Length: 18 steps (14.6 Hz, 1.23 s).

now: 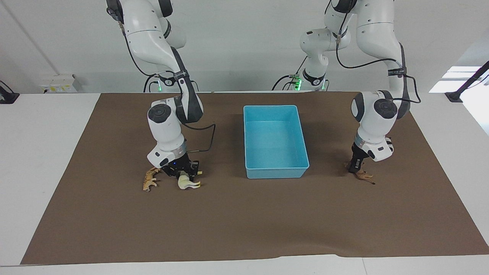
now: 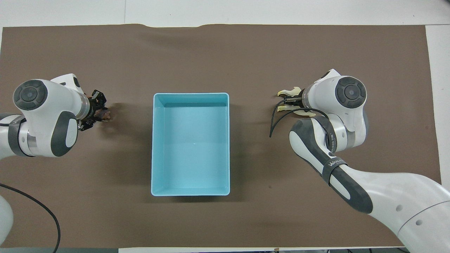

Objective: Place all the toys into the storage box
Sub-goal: 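Lower the brown lion into the blue box with the left gripper, then place the white horse in the box with the right gripper while the left gripper withdraws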

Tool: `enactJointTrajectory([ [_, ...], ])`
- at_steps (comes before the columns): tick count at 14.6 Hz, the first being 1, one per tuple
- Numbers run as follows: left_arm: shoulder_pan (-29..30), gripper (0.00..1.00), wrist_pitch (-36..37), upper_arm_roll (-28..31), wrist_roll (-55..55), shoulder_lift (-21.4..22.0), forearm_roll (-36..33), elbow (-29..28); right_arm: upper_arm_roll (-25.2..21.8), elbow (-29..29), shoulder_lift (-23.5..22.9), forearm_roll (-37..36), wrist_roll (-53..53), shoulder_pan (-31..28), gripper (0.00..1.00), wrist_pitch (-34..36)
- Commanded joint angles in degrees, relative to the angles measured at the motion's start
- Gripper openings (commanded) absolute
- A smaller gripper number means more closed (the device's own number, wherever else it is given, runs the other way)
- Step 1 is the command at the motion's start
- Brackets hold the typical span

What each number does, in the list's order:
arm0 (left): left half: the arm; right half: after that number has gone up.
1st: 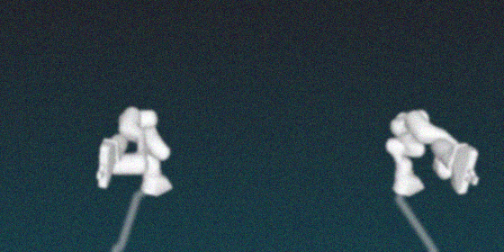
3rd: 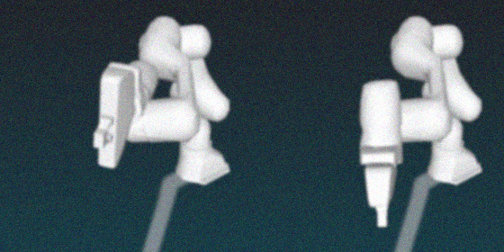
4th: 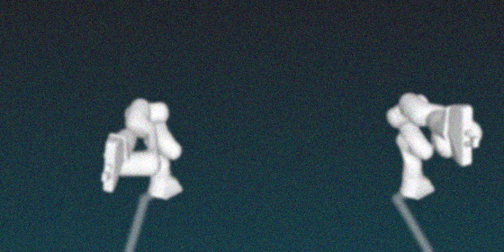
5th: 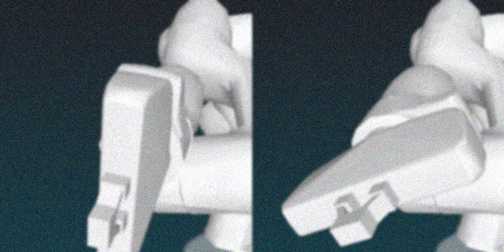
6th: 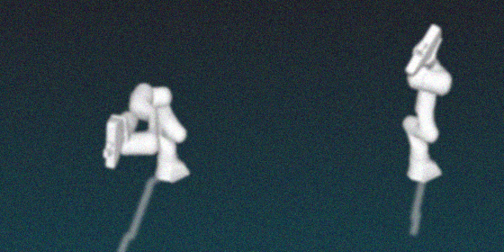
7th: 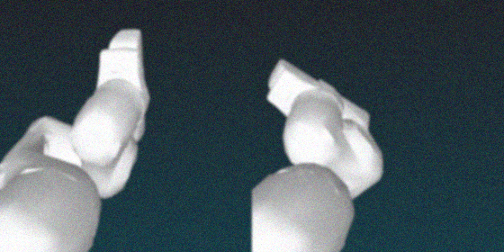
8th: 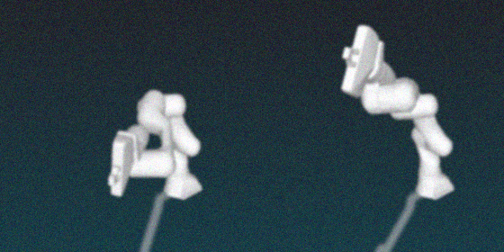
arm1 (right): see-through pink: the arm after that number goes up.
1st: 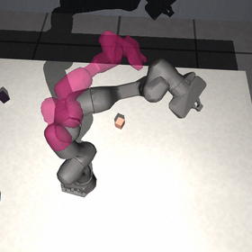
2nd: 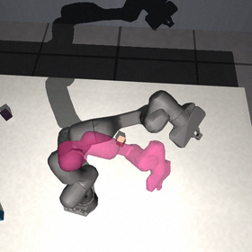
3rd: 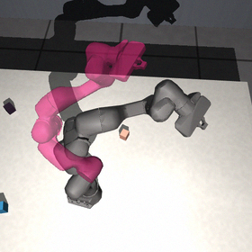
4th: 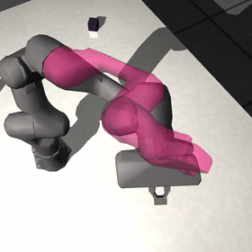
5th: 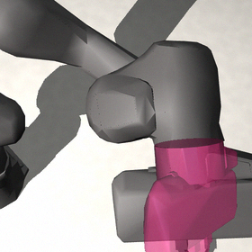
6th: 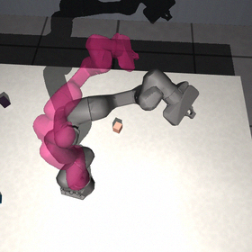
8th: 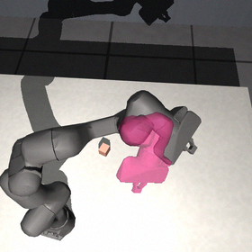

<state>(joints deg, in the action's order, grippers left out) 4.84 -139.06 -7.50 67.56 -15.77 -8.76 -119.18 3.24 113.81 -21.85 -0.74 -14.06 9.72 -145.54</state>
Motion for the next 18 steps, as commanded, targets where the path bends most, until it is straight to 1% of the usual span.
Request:
enactJointTrajectory([
  [1, -0.4, 0.0, 1.3, 0.0, 0.9, 0.4, -1.0, 2.4, 0.0, -4.2, 0.8, -2.1, 1.0, 0.4, 0.0, 8.4],
  [2, -0.8, 0.0, 6.7, -0.3, 0.9, 0.4, -0.7, 7.0, 0.1, -7.0, 0.8, -3.5, 0.6, 0.6, 0.0, 12.0],
  [3, -1.9, 0.0, 13.0, -1.2, 0.9, 0.5, 0.1, 12.1, 0.2, -8.4, 0.8, -3.6, 0.6, 0.4, 0.0, 13.3],
  [4, -3.5, 0.0, 18.9, -2.3, 1.0, 1.0, 3.0, 16.1, 0.1, -9.4, 1.1, -3.6, 0.6, 0.3, 0.0, 14.7],
  [5, -5.1, 0.0, 23.6, -3.7, 1.2, 1.7, 5.8, 19.0, 0.1, -11.1, 1.4, -3.6, 0.6, 0.1, 0.0, 16.8],
  [6, -7.3, 0.0, 27.8, -5.2, 1.3, 3.4, 7.2, 20.0, 0.1, -14.0, 2.2, -3.6, 0.7, -0.3, 0.0, 20.2],
  [7, -9.5, 0.0, 30.0, -6.2, 1.6, 5.2, 7.3, 19.6, 0.0, -16.8, 2.5, -3.5, 0.9, -0.7, 0.0, 23.3],
  [9, -15.8, 0.0, 31.7, -6.7, 3.4, 8.1, 9.0, 17.0, -0.2, -22.1, 3.0, -3.4, 1.0, -1.5, 0.0, 29.6],
  [10, -18.5, 0.0, 30.8, -6.7, 4.8, 9.0, 9.0, 14.7, -0.1, -23.7, 3.1, -3.1, 1.1, -1.5, 0.0, 31.6],
  [11, -20.7, 0.22, 28.8, -6.5, 5.3, 10.6, 9.0, 11.8, -0.1, -23.9, 3.1, -3.0, 1.1, -1.2, 0.0, 32.0],
  [12, -21.9, 0.9, 26.5, -6.4, 5.3, 11.8, 9.0, 8.6, -0.1, -24.0, 3.1, -2.9, 0.9, -1.1, 0.0, 32.1],
  [13, -22.1, 1.0, 26.4, -6.4, 5.0, 12.6, 9.0, 7.2, -0.2, -24.0, 3.1, -2.9, 0.9, -1.1, 0.0, 32.0],
  [15, -21.0, 1.0, 26.8, -6.0, 4.1, 13.4, 8.9, 7.7, -0.1, -24.0, 3.1, -2.9, 1.1, -1.1, 0.0, 32.0],
  [16, -19.4, 1.0, 27.1, -5.8, 1.8, 14.6, 8.9, 7.8, -0.1, -24.0, 3.1, -2.9, 1.1, -1.1, 0.0, 32.0],
  [17, -15.5, 1.0, 28.7, -5.9, -5.0, 15.2, 8.9, 7.7, -0.1, -24.1, 3.1, -2.8, 0.9, -1.0, 0.0, 32.0],
  [18, -12.1, 1.0, 29.4, -5.8, -15.0, 15.4, 8.9, 7.2, 0.0, -24.7, 3.1, -2.6, 0.5, -0.7, 0.0, 32.3],
])
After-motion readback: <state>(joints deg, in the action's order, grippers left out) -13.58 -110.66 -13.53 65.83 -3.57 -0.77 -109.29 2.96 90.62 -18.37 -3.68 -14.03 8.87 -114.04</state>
